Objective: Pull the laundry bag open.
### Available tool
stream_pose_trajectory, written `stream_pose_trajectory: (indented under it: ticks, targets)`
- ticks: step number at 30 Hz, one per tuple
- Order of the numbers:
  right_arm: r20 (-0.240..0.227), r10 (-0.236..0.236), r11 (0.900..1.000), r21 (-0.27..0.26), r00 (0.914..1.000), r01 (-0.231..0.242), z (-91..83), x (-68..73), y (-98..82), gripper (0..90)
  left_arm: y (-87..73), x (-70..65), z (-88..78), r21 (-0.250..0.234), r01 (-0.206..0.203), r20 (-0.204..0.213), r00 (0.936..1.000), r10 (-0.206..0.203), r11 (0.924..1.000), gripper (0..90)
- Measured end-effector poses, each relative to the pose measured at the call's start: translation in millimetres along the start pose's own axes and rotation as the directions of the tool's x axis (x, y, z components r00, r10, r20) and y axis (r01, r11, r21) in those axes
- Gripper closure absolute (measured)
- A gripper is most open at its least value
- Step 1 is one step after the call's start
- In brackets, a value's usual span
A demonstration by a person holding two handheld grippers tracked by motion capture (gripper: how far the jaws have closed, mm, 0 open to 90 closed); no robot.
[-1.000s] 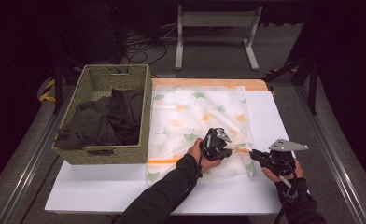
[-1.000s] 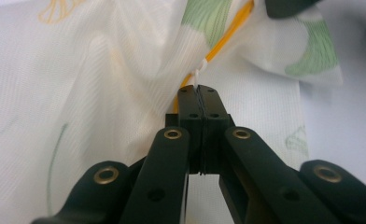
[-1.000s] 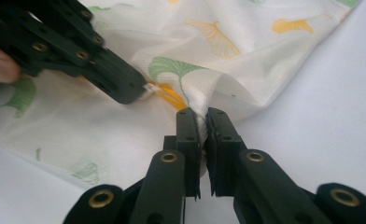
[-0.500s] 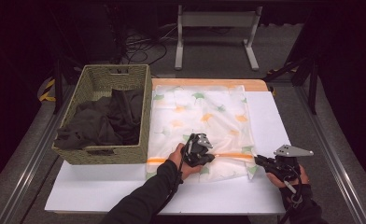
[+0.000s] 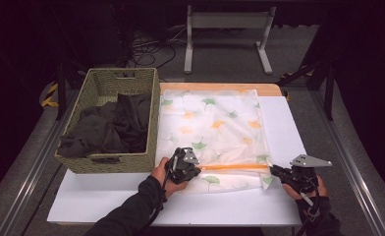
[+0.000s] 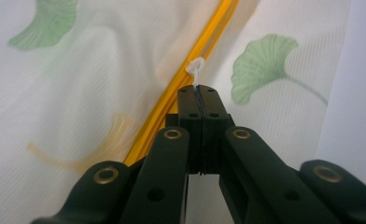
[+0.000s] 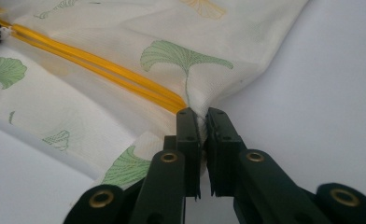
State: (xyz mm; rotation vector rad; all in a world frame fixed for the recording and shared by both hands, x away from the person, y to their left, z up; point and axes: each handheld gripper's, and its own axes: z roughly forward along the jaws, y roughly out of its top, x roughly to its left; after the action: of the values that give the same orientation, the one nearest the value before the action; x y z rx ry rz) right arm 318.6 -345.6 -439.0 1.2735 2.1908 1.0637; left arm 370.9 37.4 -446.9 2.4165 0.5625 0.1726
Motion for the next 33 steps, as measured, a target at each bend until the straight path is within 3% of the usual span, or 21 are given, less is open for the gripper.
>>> stream_pose_trajectory:
  ticks: [5, 9, 12, 15, 21, 26, 27, 33]
  targets:
    - [0.005, -0.004, 1.0, 0.006, 1.0, 0.004, -0.2, 1.4, -0.9, 84.9, -17.6, 5.3, -18.6, 0.004, 0.003, -0.051, 0.9987, -0.003, 1.0, 90.0]
    - [0.005, -0.004, 1.0, 0.007, 1.0, 0.004, -1.1, 1.9, -1.1, 84.9, -32.5, 9.5, -28.9, -0.008, 0.036, -0.071, 0.9968, -0.036, 0.9993, 90.0]
    - [0.005, -0.003, 1.0, 0.007, 1.0, 0.003, -1.5, 1.9, -1.4, 84.9, -48.3, 13.6, -38.2, -0.044, 0.09, -0.074, 0.9929, -0.093, 0.995, 90.0]
    - [0.006, -0.001, 1.0, 0.008, 1.0, 0.001, -1.7, 2.1, -1.7, 84.9, -57.9, 13.4, -45.1, -0.041, 0.088, -0.097, 0.991, -0.091, 0.9953, 90.0]
    - [0.007, 0.003, 1.0, 0.01, 1.0, -0.003, -4.0, 2.2, -3.1, 84.9, -77.5, 17.0, -59.1, -0.059, 0.129, -0.11, 0.9848, -0.134, 0.99, 90.0]
    - [0.009, 0.0, 1.0, 0.007, 1.0, -0.001, -4.2, 2.7, -3.4, 84.8, -87.7, 20.1, -64.3, -0.052, 0.134, -0.142, 0.9798, -0.14, 0.9896, 90.0]
    - [0.009, 0.001, 1.0, 0.007, 1.0, -0.001, -4.3, 2.9, -3.4, 84.9, -90.2, 20.8, -66.4, -0.06, 0.141, -0.157, 0.9762, -0.149, 0.9881, 90.0]
    - [0.013, -0.004, 1.0, 0.011, 0.9999, 0.004, -5.5, 5.9, -3.5, 84.9, -95.9, 24.4, -73.8, -0.076, 0.155, -0.174, 0.9706, -0.167, 0.9849, 90.0]
